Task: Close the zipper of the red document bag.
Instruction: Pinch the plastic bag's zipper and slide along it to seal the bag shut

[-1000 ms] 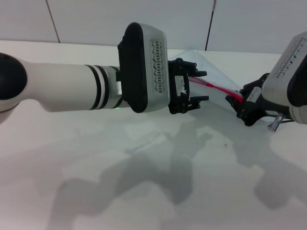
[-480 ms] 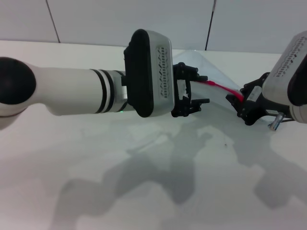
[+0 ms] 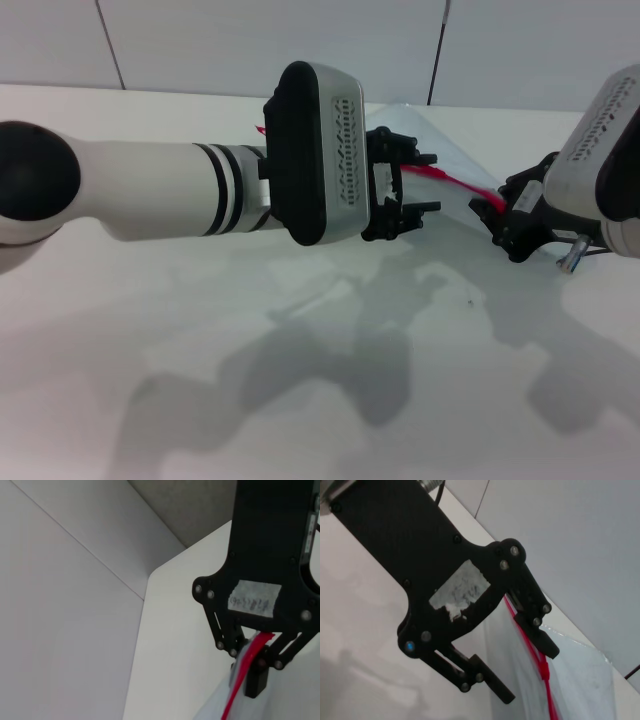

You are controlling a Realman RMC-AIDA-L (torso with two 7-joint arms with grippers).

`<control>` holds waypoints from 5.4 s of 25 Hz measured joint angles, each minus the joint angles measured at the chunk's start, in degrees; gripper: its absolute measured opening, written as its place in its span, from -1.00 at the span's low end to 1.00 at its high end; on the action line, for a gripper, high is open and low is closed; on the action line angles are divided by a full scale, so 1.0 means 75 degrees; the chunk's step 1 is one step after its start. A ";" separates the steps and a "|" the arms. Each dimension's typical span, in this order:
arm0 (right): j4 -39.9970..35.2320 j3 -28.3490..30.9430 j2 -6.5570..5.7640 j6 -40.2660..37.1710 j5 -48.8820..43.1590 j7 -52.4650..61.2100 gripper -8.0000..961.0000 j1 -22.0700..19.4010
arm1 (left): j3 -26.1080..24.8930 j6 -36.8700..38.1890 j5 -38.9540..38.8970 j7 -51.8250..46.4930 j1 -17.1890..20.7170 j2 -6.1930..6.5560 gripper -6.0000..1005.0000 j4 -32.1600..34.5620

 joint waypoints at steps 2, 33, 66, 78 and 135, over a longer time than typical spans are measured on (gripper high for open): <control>0.0002 0.0000 0.0000 0.0000 0.0000 0.0001 -0.88 0.0001 | 0.0004 0.0045 0.0007 0.0003 0.0025 0.0000 -0.14 0.0008; -0.0013 0.0000 0.0000 0.0000 0.0000 -0.0003 -0.88 0.0012 | 0.0077 0.0051 0.0043 -0.0050 0.0041 0.0005 -0.31 0.0139; -0.0064 -0.0023 0.0012 -0.0024 0.0000 0.0002 -0.88 0.0016 | 0.0393 0.0569 0.0028 0.0058 0.0019 0.0000 -0.68 0.0137; -0.0039 -0.0022 0.0012 -0.0024 0.0000 0.0002 -0.88 0.0037 | 0.0460 0.0569 0.0013 0.0034 0.0022 0.0000 -0.69 0.0125; -0.0058 0.0189 0.0012 -0.0105 0.0000 0.0013 -0.88 0.0000 | 0.0309 0.0813 0.0001 -0.0048 0.0203 0.0001 -0.79 -0.0058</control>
